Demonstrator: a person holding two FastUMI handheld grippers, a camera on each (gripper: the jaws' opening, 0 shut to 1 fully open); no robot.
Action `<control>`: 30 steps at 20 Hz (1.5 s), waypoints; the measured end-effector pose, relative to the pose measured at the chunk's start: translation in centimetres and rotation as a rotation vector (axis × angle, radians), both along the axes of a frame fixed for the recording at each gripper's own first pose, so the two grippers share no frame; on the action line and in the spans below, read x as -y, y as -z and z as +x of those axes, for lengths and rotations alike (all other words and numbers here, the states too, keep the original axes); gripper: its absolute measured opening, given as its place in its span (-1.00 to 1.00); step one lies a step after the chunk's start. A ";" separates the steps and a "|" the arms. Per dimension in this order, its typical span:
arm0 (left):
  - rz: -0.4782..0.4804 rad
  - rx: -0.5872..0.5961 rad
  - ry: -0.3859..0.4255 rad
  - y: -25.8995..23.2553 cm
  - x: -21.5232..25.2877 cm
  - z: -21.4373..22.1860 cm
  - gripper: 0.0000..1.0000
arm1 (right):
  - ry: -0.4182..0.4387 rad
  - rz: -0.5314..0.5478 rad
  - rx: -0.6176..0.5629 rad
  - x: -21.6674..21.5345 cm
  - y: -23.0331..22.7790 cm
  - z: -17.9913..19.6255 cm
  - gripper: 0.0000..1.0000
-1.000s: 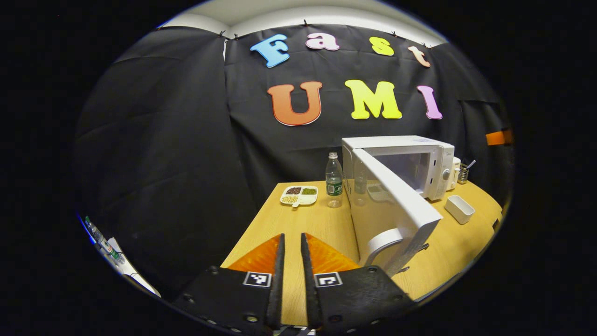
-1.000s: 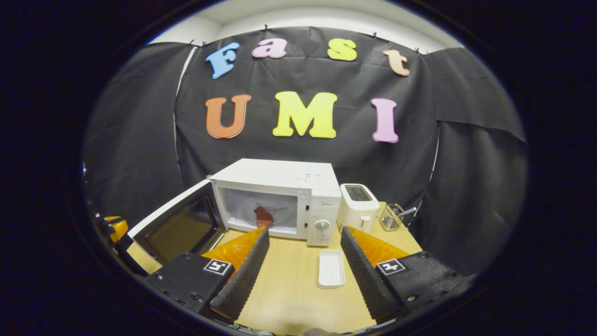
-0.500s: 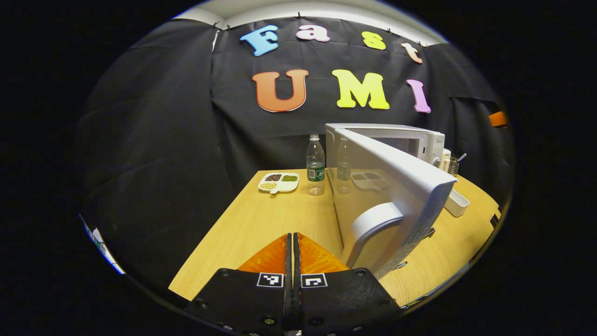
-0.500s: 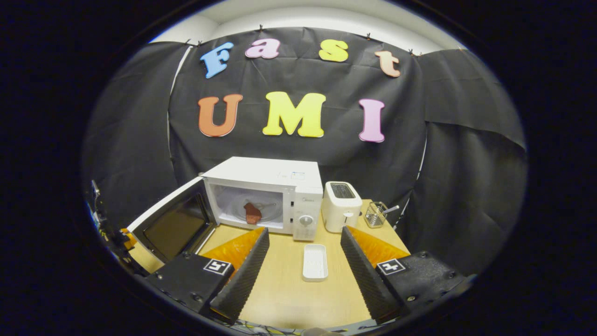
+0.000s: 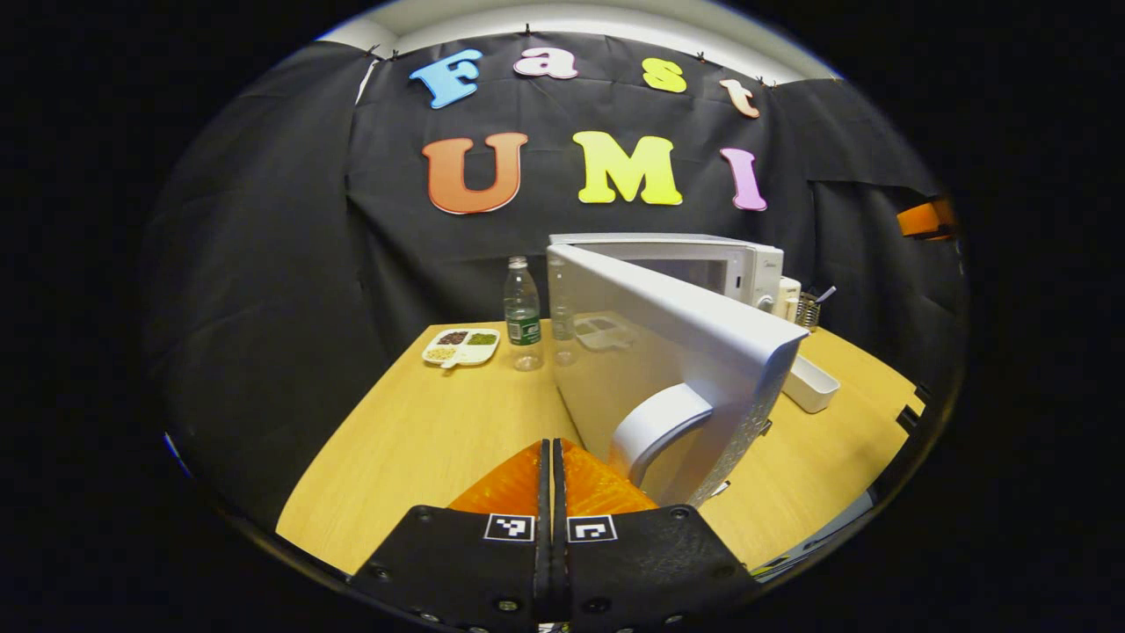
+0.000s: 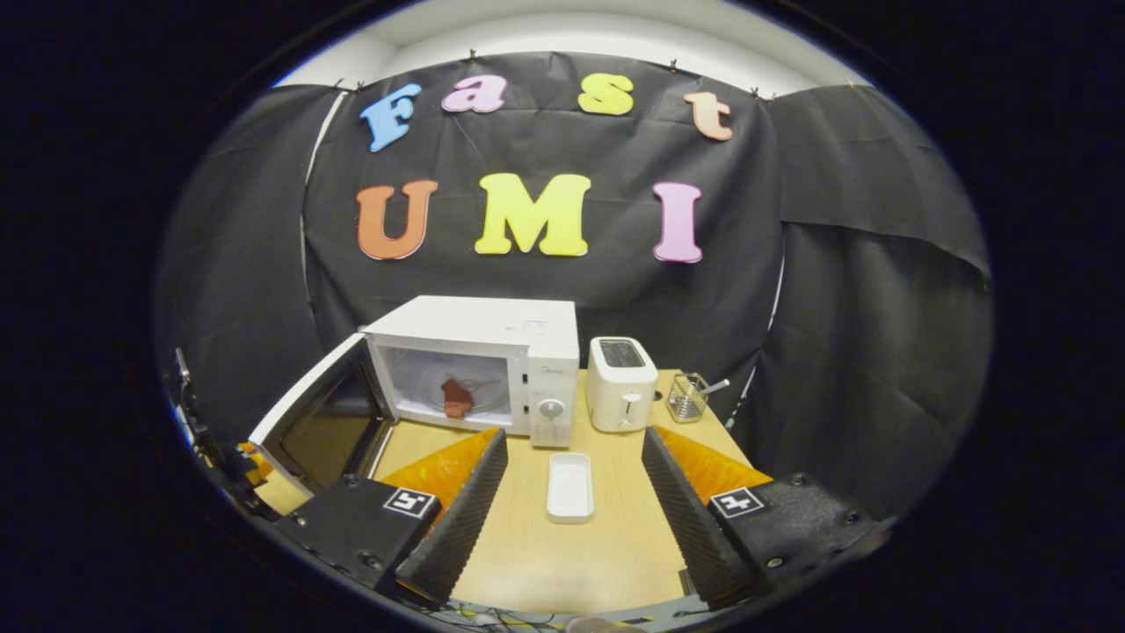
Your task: Open the microwave oven with the left hand, put the food in, and close the microwave oven.
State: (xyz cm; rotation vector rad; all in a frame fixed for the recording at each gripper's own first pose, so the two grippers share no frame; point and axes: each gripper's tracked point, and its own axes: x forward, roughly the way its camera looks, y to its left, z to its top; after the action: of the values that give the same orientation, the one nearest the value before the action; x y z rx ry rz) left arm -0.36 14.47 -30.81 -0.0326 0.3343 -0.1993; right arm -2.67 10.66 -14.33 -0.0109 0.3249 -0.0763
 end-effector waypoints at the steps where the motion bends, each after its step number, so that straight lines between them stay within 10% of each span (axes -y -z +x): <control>1: -0.003 0.002 0.020 -0.2 1.5 0.1 -1.00 | 0.009 0.002 -0.002 0.6 0.0 -0.1 0.97; 15: -0.064 0.072 0.268 -4.0 19.0 5.7 -1.00 | 0.098 0.010 0.079 7.9 -4.0 -0.1 0.97; 30: -0.069 0.110 0.315 -3.9 27.8 16.3 -1.00 | 0.168 -0.006 0.036 13.6 -4.2 2.5 0.97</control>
State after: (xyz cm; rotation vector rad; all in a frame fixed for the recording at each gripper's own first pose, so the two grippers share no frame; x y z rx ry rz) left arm 15.90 -13.32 -26.93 -0.0366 0.2215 -0.5228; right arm -0.20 -2.92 -10.11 0.0118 0.2895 -0.2438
